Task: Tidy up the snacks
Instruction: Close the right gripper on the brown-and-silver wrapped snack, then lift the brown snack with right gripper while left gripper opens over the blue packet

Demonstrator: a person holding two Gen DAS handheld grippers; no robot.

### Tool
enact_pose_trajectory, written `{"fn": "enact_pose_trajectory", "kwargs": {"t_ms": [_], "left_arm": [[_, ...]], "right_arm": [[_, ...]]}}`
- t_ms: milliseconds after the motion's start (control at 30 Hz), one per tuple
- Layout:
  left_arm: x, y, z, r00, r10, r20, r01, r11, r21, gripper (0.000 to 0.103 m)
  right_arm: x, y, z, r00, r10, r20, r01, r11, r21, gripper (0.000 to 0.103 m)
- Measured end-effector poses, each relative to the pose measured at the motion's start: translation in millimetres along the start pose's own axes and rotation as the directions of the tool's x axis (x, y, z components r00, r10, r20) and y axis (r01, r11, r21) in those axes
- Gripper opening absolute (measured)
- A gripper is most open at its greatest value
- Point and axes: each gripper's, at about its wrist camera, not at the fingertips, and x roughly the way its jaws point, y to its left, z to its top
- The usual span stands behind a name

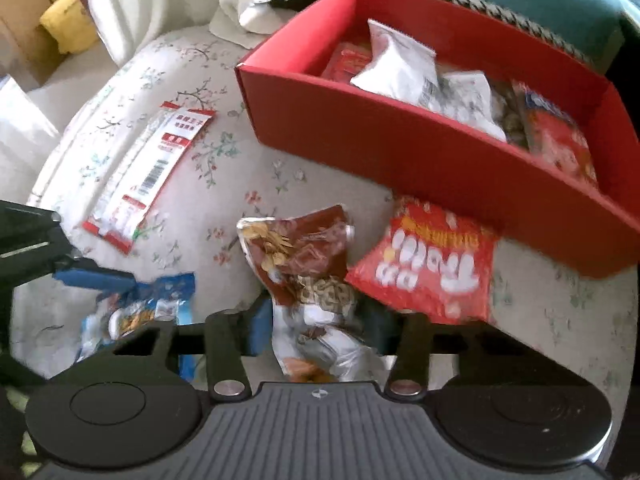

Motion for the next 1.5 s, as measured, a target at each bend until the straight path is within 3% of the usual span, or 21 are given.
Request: {"fn": "enact_pose_trajectory", "kwargs": {"t_ms": [200,333,400,533,633,667,900,1167,1267,1433,1467,1500], "left_arm": [[-14,-5,-13,1.0,-0.026,0.013,0.026,1.0,0.008,0.042],[-11,-3,-11,0.999,-0.033,0.006,0.033,0.999,0.0,0.043],[-9,-5,-9,0.999,-0.031,0.006,0.031,0.999,0.013,0.046],[-2,-6,-1,1.0,0.008,0.016,-0.008,1.0,0.016,0.05],[1,-7,1,1.0,0.016,0.014,-0.016,1.0,0.015,0.05],[0,-9,0,1.0,0.024,0.019,-0.024,0.999,0.028,0.05],[-12,-13,0,0.999,0.001,0.052,-0.002,1.0,0.015,0.034],[-21,-13,-2,0.997,0.011,0.077,-0.006,0.998,-0.065,0.021],[-28,-21,-2,0.996,0.04,0.085,-0.036,0.998,-0.046,0.014],[-12,-18,-6,0.997,0.032,0.065,-0.03,0.999,-0.043,0.021],[-13,-15,-8,0.995,0.038,0.087,-0.034,0.998,-0.046,0.025],[-14,-11,-7,0.995,0.05,0.083,-0.046,0.997,-0.055,0.042]], "right_arm": [[-15,15,-32,0.998,0.034,-0.052,-0.036,0.999,-0.039,0.054],[-11,16,-28,0.998,-0.039,-0.042,0.036,0.998,-0.059,0.058],[-4,21,-23,0.997,-0.063,-0.054,0.058,0.994,-0.097,0.075],[0,23,-24,0.996,-0.078,-0.031,0.074,0.99,-0.117,0.08],[-5,20,-27,0.997,-0.082,-0.017,0.08,0.992,-0.1,0.065],[-7,19,-29,0.997,-0.075,-0.019,0.073,0.992,-0.099,0.053],[-19,15,-40,1.0,0.0,-0.003,0.0,1.0,-0.029,0.052],[-46,2,-43,0.995,-0.016,0.095,0.011,0.998,0.055,0.052],[-60,2,-45,0.992,-0.014,0.129,0.005,0.998,0.063,0.052],[-66,-5,-42,0.984,0.02,0.174,-0.034,0.996,0.08,0.052],[-63,-8,-43,0.984,0.028,0.173,-0.044,0.995,0.092,0.052],[-59,-11,-43,0.986,0.03,0.164,-0.048,0.993,0.108,0.052]]}}
